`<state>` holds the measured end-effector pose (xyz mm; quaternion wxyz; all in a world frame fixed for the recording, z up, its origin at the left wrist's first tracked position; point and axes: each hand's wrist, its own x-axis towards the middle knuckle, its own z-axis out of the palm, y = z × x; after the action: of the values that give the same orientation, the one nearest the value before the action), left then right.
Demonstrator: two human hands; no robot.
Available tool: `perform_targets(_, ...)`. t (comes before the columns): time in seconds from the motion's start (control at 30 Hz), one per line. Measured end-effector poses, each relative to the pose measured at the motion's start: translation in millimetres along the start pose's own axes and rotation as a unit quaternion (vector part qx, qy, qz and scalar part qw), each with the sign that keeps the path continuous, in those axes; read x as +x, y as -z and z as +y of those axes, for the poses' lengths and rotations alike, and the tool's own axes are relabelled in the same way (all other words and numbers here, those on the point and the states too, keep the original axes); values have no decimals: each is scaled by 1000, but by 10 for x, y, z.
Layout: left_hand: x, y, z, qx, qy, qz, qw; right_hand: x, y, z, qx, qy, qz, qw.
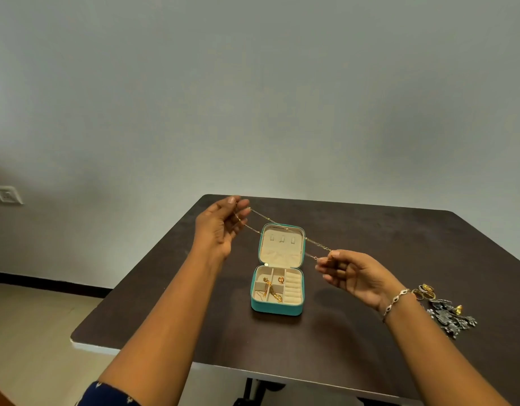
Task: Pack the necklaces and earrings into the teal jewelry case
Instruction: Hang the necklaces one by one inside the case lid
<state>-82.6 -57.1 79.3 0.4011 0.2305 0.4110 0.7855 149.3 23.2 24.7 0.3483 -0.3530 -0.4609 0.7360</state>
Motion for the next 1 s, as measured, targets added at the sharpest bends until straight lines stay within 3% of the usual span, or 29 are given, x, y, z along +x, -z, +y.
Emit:
perform_targets(0.2, -15, 127, -161, 31, 28, 32, 999, -6, 117, -95, 135, -14, -45, 990)
perform_targets(0.5, -224, 175, -469, 134, 47, 22, 990, 23, 244, -390, 124, 66, -37, 989)
perform_targets(0.73, -362, 182, -766, 374, -49, -55, 924, 56, 262, -742, 40, 60, 32, 997)
perform_targets(1.0, -614, 81, -1001, 454, -144, -141, 868, 223, 197, -1074, -50, 47, 9, 998)
